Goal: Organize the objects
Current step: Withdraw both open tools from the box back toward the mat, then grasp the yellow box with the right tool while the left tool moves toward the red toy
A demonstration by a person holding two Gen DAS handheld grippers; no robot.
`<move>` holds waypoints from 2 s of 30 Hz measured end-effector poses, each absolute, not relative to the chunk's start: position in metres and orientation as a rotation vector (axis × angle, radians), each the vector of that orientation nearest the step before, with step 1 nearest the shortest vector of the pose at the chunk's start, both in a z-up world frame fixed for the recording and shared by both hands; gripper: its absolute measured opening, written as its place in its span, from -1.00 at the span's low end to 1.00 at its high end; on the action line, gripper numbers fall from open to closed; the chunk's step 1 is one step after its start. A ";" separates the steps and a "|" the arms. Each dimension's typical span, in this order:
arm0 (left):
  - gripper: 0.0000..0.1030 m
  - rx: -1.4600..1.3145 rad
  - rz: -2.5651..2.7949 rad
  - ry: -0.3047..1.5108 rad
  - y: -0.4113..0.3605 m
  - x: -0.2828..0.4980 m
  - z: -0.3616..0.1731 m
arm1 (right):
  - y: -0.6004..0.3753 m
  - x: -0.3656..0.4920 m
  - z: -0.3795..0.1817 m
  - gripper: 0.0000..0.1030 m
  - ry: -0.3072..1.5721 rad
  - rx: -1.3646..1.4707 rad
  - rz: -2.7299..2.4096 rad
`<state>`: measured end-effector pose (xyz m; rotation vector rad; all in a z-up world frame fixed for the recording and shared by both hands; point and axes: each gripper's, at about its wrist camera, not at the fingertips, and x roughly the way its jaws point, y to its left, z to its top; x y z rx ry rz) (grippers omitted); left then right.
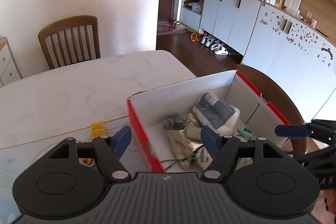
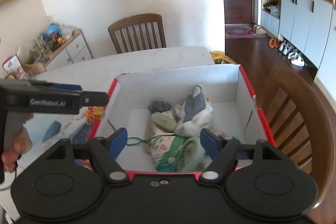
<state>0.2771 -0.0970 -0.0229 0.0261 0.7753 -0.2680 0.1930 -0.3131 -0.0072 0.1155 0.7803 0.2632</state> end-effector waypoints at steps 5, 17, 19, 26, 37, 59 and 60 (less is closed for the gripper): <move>0.53 0.010 -0.280 0.777 -0.070 0.266 -0.021 | -0.297 0.188 -0.005 0.62 0.774 0.137 0.236; 0.88 0.001 -0.306 0.746 -0.017 0.256 -0.021 | -0.255 0.185 -0.009 0.90 0.762 0.175 0.151; 0.92 0.001 -0.312 0.736 -0.009 0.256 -0.022 | -0.246 0.187 -0.009 0.91 0.762 0.179 0.151; 0.99 -0.006 -0.313 0.722 0.022 0.262 -0.030 | -0.215 0.195 -0.009 0.91 0.766 0.176 0.158; 1.00 0.007 -0.318 0.699 0.063 0.270 -0.058 | -0.160 0.217 -0.008 0.90 0.795 0.174 0.187; 1.00 0.015 -0.300 0.772 0.094 0.312 -0.134 | -0.081 0.300 -0.030 0.82 0.945 0.167 0.277; 1.00 0.011 -0.299 0.775 0.094 0.315 -0.137 | -0.080 0.304 -0.032 0.82 0.954 0.168 0.275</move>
